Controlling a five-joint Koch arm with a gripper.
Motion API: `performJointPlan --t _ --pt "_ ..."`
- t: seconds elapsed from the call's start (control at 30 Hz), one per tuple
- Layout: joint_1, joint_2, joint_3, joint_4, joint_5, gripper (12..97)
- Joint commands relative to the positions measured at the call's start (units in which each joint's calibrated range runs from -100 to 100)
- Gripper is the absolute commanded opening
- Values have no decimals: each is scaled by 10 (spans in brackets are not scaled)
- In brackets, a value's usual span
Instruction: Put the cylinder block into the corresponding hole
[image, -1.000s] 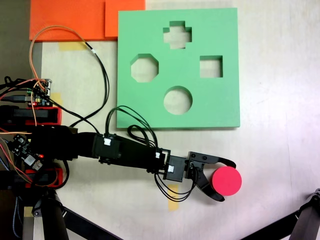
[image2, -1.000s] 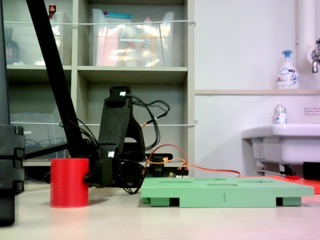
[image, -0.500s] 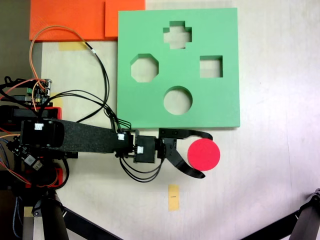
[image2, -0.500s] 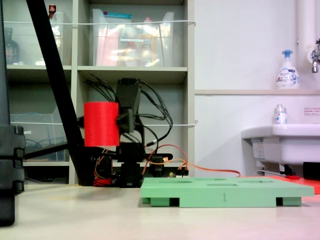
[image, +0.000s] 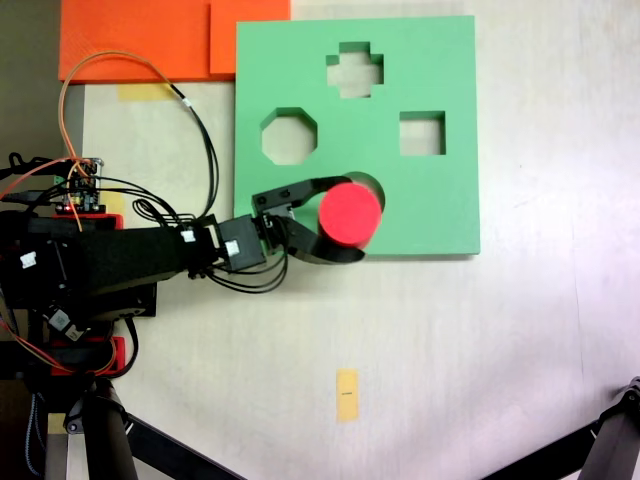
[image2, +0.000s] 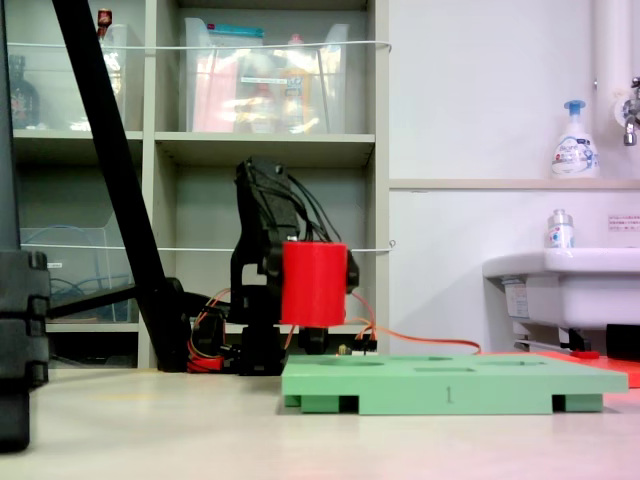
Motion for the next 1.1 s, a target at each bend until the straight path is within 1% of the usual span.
performJointPlan --t 0.0,0.37,0.5,1.07 --pt "11 23 31 78 4 179" --pt "32 215 110 114 4 179" --pt "36 250 127 115 4 179" --pt "41 273 109 121 20 187"
